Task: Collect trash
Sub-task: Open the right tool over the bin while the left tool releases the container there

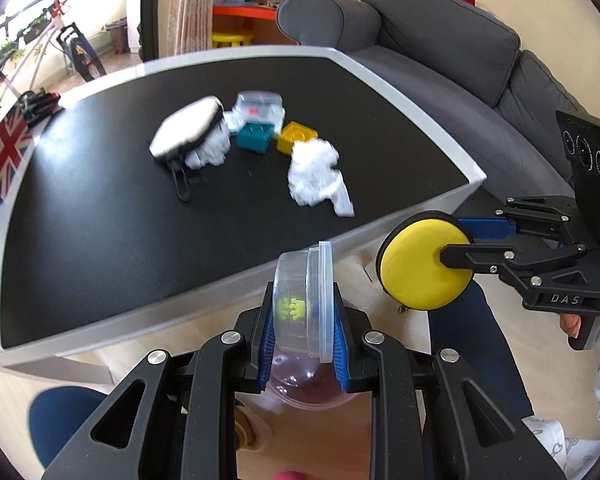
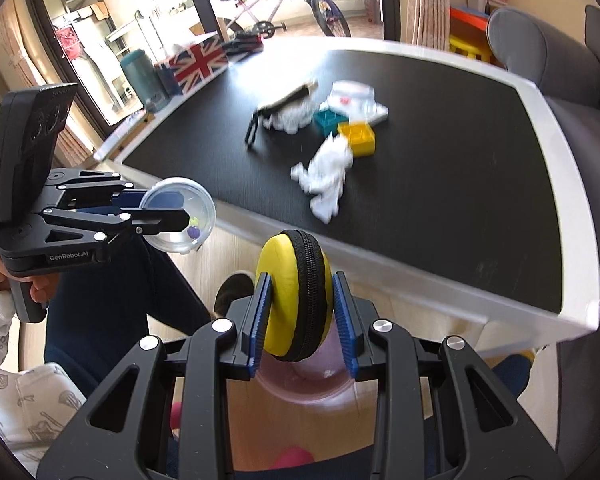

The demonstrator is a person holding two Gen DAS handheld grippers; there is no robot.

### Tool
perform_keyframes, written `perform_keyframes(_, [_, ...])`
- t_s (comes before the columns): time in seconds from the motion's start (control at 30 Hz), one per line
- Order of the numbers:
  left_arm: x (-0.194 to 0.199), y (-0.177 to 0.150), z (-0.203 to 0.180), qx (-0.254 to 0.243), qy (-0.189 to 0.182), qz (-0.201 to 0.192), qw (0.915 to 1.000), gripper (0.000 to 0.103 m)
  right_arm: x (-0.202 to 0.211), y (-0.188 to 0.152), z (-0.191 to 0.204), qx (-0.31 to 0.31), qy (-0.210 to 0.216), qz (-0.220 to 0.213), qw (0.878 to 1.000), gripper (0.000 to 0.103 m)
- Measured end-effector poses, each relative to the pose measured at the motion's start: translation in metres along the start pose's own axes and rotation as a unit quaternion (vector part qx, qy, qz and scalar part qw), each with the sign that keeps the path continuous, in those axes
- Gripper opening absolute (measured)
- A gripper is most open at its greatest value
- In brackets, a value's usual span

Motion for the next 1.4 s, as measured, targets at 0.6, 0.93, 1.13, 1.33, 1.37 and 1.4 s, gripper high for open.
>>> perform_keyframes(0.6, [-0.017,-0.028,-0.009,-0.011,-0.011,0.017,0.9997,0.024,-0.018,-0.022,0.0,-0.018,-0.003,0.0,1.0,0.057])
perform_keyframes(0.93, [-0.027,-0.031,-0.015,-0.019,-0.012,0.026,0.9994,0.024,-0.009,-0.024,-0.011,-0.034,-0.027,-0.005,0.999,0.096])
perform_keyframes(1.13, [-0.035,-0.034,-0.02,-0.023,-0.014,0.031,0.9992,0.024,-0.009,-0.029,-0.013,-0.04,-0.029,0.0,0.999,0.096])
perform_keyframes(1.33, [-0.038,-0.034,-0.024,-0.031,-0.013,0.032,0.9989,0.024,-0.006,-0.028,-0.014,-0.04,-0.028,-0.003,0.999,0.097])
perform_keyframes(1.37, [-0.038,-0.034,-0.025,-0.031,-0.014,0.03,0.999,0.026,-0.005,-0.028,-0.015,-0.04,-0.028,-0.004,0.999,0.097])
perform_keyframes(1.4, [-0.038,-0.033,-0.025,-0.032,-0.014,0.029,0.999,0.033,-0.005,-0.028,-0.015,-0.041,-0.028,-0.004,0.999,0.097])
Point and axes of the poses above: each gripper's, at about its wrist camera, not at the fingertips, and x roughly against the way its jaws point, z to its left, y to its top, the point moved 10 cm from there along -x, roughly the way its jaws point, and after that the axes turned 12 degrees about x, right-handed, at the moved point
